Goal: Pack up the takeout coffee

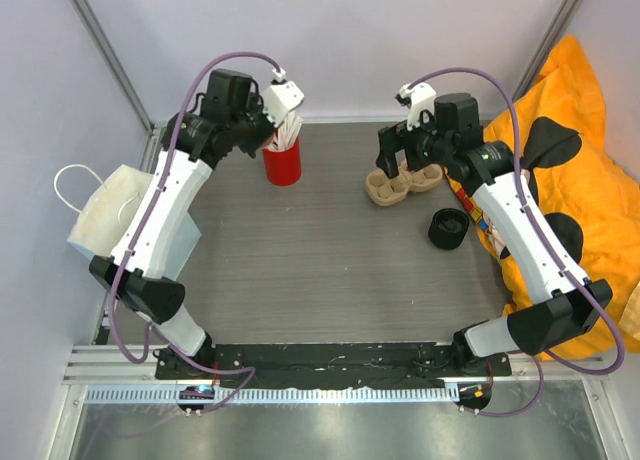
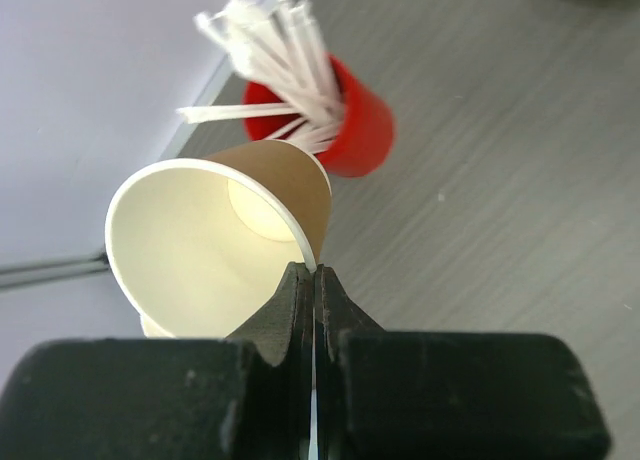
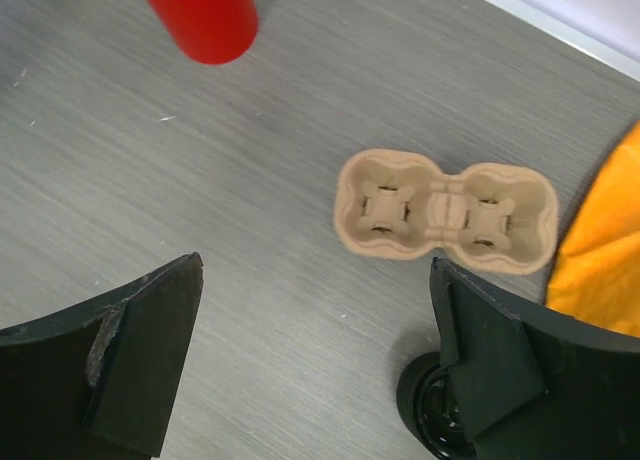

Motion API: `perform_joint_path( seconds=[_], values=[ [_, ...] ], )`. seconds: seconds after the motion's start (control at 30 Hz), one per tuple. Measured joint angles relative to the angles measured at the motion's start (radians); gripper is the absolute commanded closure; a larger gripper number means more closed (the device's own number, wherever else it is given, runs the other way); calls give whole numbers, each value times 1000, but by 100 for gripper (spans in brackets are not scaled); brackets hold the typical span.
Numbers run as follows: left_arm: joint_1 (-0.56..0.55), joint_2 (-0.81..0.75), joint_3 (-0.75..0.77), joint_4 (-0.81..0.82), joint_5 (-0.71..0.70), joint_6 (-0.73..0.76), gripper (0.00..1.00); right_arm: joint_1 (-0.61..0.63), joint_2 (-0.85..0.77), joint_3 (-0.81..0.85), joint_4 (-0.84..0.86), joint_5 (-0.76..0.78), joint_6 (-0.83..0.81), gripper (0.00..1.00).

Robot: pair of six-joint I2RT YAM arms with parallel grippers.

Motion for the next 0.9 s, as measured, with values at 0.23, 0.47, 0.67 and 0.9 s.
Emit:
perform_joint_path(
  seconds=[0.23, 0.47, 0.67, 0.9],
  values=[
    [-173, -118, -107, -60, -5, -5, 100, -97, -5, 34, 2, 21, 0, 0],
    [-366, -194, -312, -58, -31, -37, 100, -187, -10, 35, 2, 31, 0, 1],
    [-428, -195, -463, -26, -18, -85, 100, -242, -78, -21, -4, 43, -19, 0],
    [-480, -186, -582, 60, 18, -138, 100, -266, -158, -102, -22, 55, -48, 0]
  ],
)
